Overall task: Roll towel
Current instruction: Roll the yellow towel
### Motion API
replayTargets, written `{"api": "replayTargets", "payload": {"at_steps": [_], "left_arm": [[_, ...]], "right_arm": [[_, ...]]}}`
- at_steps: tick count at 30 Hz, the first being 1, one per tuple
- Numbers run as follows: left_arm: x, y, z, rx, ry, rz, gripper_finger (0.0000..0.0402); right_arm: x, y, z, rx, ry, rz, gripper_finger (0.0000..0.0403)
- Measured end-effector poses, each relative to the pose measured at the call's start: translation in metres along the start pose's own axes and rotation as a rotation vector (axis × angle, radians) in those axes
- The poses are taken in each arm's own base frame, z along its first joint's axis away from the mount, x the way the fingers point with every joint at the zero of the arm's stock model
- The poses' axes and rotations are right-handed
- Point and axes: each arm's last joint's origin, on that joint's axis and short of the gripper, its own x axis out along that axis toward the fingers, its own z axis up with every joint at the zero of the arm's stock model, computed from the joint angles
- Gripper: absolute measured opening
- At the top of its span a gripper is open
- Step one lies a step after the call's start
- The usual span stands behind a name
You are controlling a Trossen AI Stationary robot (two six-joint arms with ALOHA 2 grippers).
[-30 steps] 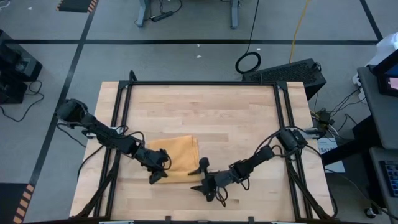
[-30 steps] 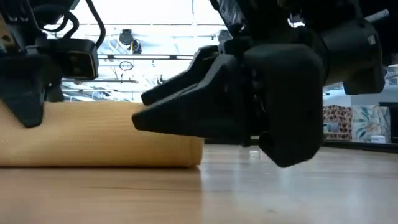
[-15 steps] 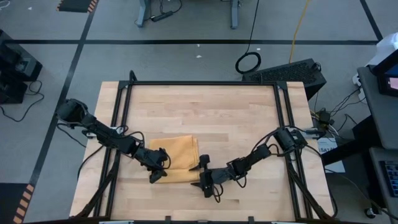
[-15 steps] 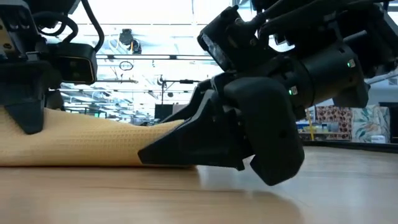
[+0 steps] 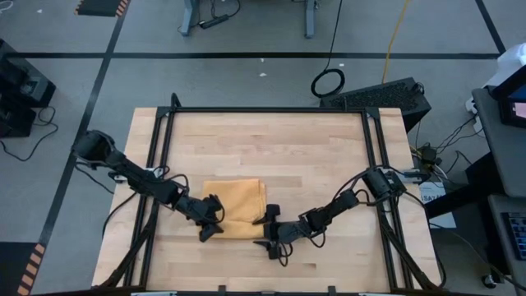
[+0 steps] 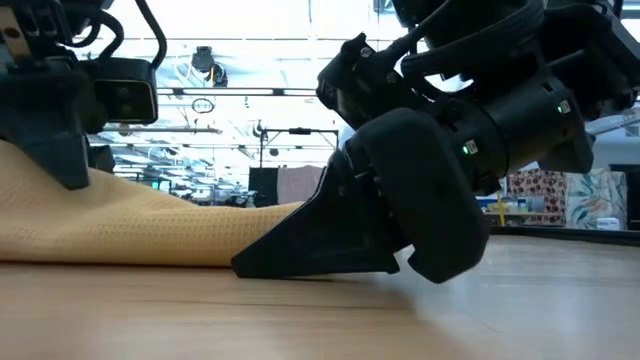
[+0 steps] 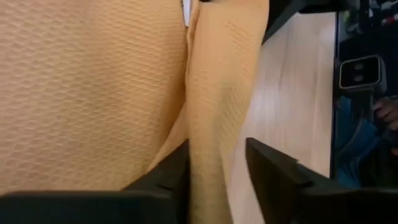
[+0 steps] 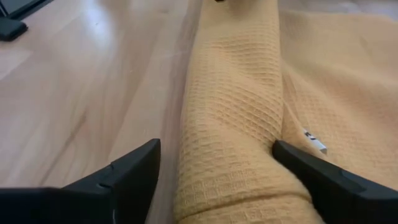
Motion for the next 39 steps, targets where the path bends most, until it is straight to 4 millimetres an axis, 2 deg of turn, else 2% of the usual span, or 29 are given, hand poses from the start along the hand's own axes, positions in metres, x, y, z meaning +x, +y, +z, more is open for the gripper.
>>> {"api": "replayTargets", "payload": {"at_steps": [5,10,14,19,23,28,35,39], "left_arm": [[-0.013,0.002,-0.004,-0.002,0.099,0.007,0.0205],[-0.04,-0.004,-0.008,0.03,0.132,-0.039,0.0224],[-0.061,-0.021,-0.009,0.103,-0.012,-0.093,0.0226],[-0.072,-0.042,-0.021,0.392,-0.248,-0.019,0.0226],[-0.062,-0.051,-0.036,0.5,-0.279,0.0,0.0226],[-0.032,-0.045,-0.058,0.605,-0.176,0.108,0.0236],[0.004,-0.036,-0.078,0.663,-0.129,0.195,0.032],[0.016,-0.023,-0.083,0.603,-0.156,0.315,0.0362]], "right_arm": [[0.0,0.0,0.0,0.025,0.005,-0.001,0.0285],[0.0,0.0,-0.001,0.027,0.006,-0.004,0.0237],[0.0,0.0,-0.001,0.022,0.007,-0.007,0.0193],[0.0,0.0,-0.001,0.006,0.008,-0.007,0.015],[0.0,0.0,-0.002,0.002,0.013,-0.008,0.0127],[0.0,0.0,-0.002,0.003,0.015,-0.009,0.0114],[0.0,0.0,-0.002,0.027,0.017,-0.01,0.0111],[0.0,-0.001,-0.002,0.063,0.017,-0.011,0.0111]]}}
